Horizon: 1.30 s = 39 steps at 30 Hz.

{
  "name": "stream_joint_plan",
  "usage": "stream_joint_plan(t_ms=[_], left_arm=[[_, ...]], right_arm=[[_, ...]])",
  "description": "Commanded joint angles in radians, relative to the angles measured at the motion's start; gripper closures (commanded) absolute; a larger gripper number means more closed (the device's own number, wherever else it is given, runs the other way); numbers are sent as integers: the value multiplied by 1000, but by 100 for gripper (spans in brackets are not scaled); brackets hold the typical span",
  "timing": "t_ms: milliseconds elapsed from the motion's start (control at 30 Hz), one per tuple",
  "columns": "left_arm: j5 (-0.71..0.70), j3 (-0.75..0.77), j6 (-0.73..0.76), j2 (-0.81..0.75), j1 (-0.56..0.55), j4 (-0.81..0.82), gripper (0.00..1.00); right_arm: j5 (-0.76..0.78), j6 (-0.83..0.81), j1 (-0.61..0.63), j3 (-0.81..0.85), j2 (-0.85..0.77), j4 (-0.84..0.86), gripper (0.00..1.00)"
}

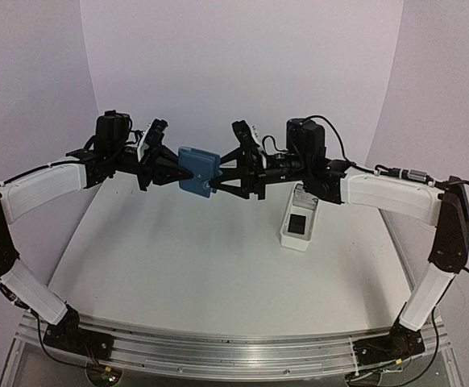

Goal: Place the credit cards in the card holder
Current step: Pick up the card holder from the center of the board.

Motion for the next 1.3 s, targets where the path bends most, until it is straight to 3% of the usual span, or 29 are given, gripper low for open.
stream_joint_plan(t_ms=[0,600,700,800,833,1000,1133,1267], left_arm=[[-4,30,6,-24,-8,14,100],[-127,-52,-202,-49,-74,225,100],[-166,-50,-261,-43,-75,241,100],[-263,-52,-283,-47,-76,239,100],[-356,-65,-311,-56,-81,262,100],[-553,-114,-278,-88,-129,309,100],[-535,-145,-365,-99,-130,381,100],[-493,-156,-533,-105,-112,478,100]], right_arm=[[19,-15,6,8,-9,8,57],[129,-61,21,17,11,7,62],[110,-53,21,8,3,6,53],[142,-30,21,-7,-21,7,50],[187,-7,20,-23,-42,7,44],[477,162,20,-73,-90,6,30],[422,216,19,-117,-102,10,28],[403,202,19,-207,-132,61,16]])
